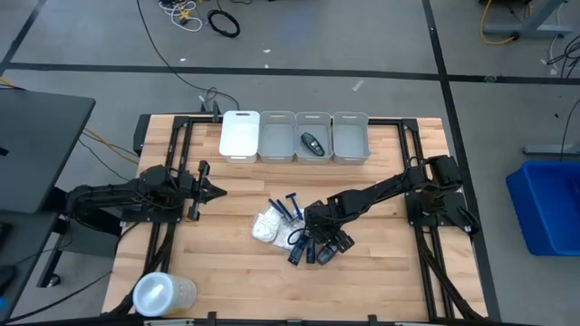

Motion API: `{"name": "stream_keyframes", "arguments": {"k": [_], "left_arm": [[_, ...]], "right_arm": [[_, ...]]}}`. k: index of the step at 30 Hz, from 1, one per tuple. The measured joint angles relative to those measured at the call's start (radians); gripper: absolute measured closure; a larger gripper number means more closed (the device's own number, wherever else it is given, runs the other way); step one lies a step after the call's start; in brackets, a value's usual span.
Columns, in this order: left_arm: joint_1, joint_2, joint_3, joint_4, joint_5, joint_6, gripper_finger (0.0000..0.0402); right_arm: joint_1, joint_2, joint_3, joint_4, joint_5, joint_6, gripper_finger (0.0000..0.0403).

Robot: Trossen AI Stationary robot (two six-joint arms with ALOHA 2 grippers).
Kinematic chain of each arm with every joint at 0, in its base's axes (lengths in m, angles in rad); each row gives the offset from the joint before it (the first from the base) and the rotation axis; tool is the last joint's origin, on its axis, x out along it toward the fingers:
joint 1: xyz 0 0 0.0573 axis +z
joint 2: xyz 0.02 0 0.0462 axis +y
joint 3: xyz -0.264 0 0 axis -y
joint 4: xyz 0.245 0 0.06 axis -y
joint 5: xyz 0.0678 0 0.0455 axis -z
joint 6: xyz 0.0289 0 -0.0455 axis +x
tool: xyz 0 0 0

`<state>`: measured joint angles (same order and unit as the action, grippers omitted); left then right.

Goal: Pick & Place Travel size toiletries
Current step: Put the gray deodorant into the middle gray bin

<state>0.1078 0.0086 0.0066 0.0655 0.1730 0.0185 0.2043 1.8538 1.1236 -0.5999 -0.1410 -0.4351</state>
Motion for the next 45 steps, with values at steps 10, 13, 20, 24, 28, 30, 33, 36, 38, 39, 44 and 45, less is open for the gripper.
{"name": "stream_keyframes", "arguments": {"k": [10, 13, 20, 24, 28, 30, 33, 36, 38, 39, 44, 45], "left_arm": [[0.000, 0.000, 0.000, 0.000, 0.000, 0.000, 0.0386], [0.000, 0.000, 0.000, 0.000, 0.000, 0.000, 0.0386], [0.000, 0.000, 0.000, 0.001, -0.002, 0.000, 0.0386], [0.000, 0.000, 0.000, 0.001, -0.002, 0.000, 0.0386], [0.000, 0.000, 0.000, 0.001, -0.002, 0.000, 0.0386], [0.000, 0.000, 0.000, 0.001, -0.003, 0.000, 0.0386], [0.000, 0.000, 0.000, 0.001, -0.003, 0.000, 0.0386], [0.000, 0.000, 0.000, 0.001, -0.003, 0.000, 0.0385], [0.000, 0.000, 0.000, 0.000, -0.003, 0.000, 0.0386], [0.000, 0.000, 0.000, 0.001, -0.003, 0.000, 0.0386], [0.000, 0.000, 0.000, 0.000, -0.003, 0.000, 0.0386], [0.000, 0.000, 0.000, 0.000, -0.003, 0.000, 0.0386]], "right_arm": [[0.000, -0.018, 0.000, -0.008, 0.001, 0.000, 0.0184], [0.000, -0.031, 0.006, -0.027, 0.000, -0.001, 0.0186], [-0.014, -0.087, 0.016, -0.077, 0.000, -0.044, 0.0175], [-0.025, -0.138, 0.017, -0.077, 0.001, -0.044, 0.0185], [-0.040, -0.192, 0.018, -0.074, 0.001, -0.044, 0.0180], [-0.050, -0.219, 0.018, -0.074, 0.000, -0.044, 0.0173], [-0.072, -0.256, 0.018, -0.069, 0.001, -0.036, 0.0169], [-0.102, -0.287, 0.018, -0.062, 0.010, -0.008, 0.0177], [-0.127, -0.307, 0.018, -0.052, 0.015, 0.009, 0.0183], [-0.141, -0.314, 0.018, -0.044, 0.015, 0.014, 0.0184], [-0.229, -0.329, 0.018, -0.016, 0.016, 0.061, 0.0173], [-0.248, -0.330, 0.018, -0.013, 0.016, 0.063, 0.0170]]}}
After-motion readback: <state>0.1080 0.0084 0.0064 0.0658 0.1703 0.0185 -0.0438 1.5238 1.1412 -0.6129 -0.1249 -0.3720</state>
